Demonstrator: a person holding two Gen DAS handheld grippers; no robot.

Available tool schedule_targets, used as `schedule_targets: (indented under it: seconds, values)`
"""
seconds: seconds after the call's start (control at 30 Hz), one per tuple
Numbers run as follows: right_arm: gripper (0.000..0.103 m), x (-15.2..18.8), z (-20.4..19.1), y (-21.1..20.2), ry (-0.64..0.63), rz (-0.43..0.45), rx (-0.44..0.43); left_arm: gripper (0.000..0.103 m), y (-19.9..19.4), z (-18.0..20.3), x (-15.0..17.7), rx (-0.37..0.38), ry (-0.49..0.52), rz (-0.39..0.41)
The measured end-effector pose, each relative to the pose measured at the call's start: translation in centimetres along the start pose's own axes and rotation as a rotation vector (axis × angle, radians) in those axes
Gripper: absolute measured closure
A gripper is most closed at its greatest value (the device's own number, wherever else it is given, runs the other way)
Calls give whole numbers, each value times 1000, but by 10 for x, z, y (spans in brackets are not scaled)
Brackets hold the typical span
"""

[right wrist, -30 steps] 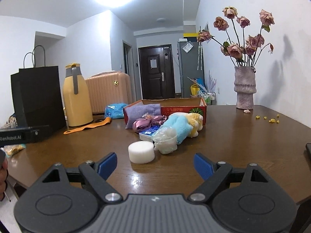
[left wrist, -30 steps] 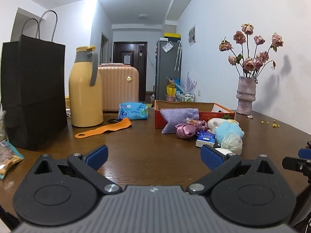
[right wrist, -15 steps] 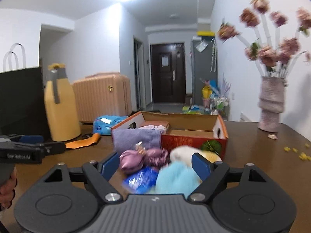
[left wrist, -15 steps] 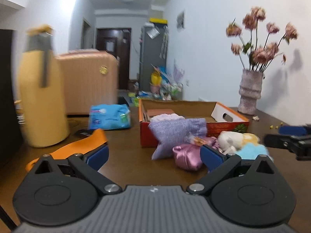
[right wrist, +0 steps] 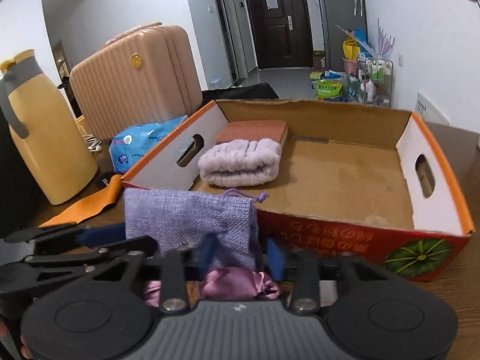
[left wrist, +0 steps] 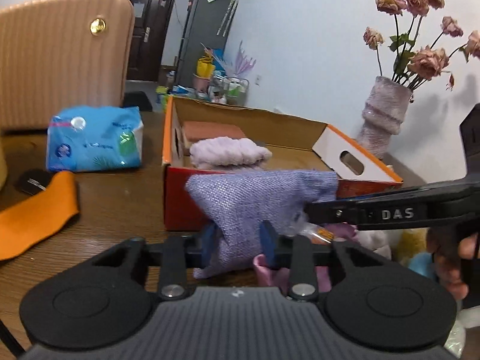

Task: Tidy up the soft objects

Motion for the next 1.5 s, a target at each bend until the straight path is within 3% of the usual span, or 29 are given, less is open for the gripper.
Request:
schedule_targets:
  seconds: [0.07,0.1,0.17,0.33,0.47,0.6,0.83,0.97,1.07,1.17,1.2,1.27,1.37,1.43,1.47,1.5]
  values:
    - [84,1,-1,-1,0,18,2,85,-1,4,1,3,26,9]
    - [92,0,-1,-4,4,28,2,90,-3,5,0,-8,36,13]
    - [98,-2,-4,-15,17,66,-27,94,-12,7,-5,-11,38,41]
    - [99,-11,-33,-73,-47,220,-62,95,-70,17,-34,-34,75,201]
    - [100,-1,-63,-142,-121,295,-114,95,-131,36,-47,-30,88,254]
    - [100,44,-63,-190,-91,202,-206,95,-178,54,-16,68,-9,167]
    - [100,186,-30,-209,63,-41,-215,95,-227,96,89,196,-105,-7]
    - [100,227,-26,-210,105,-32,-177,95,-226,106,125,132,-125,-69]
    - [90,239,-21,-222,91,92,-116,89,-228,109,136,112,-128,-48]
    - [68,248,-16,-227,116,157,-99,47,-235,113,141,67,-91,-14]
    - [62,250,-16,-228,109,179,-88,43,-237,115,141,56,-83,-6]
    - [60,257,-26,-228,52,197,-77,42,-235,118,143,65,-77,-8]
    - [58,262,-36,-213,25,214,-47,44,-224,115,146,58,-93,-43]
    - [58,266,-37,-203,10,220,-1,61,-221,115,147,71,-92,-33]
    - [58,267,-38,-200,9,215,19,75,-221,116,146,101,-96,-26]
    - [58,269,-38,-198,14,207,28,78,-223,116,146,122,-96,-24]
Point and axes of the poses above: each gripper's, at about its wrist camera, not at the fingertips, and y roughly the way its jaws point, z to its right, x to its underside, the point moved 3 cm from there along y, roughly the way its jaws point, and after that the axes turned 13 degrees about y, right-handed, at the moved point
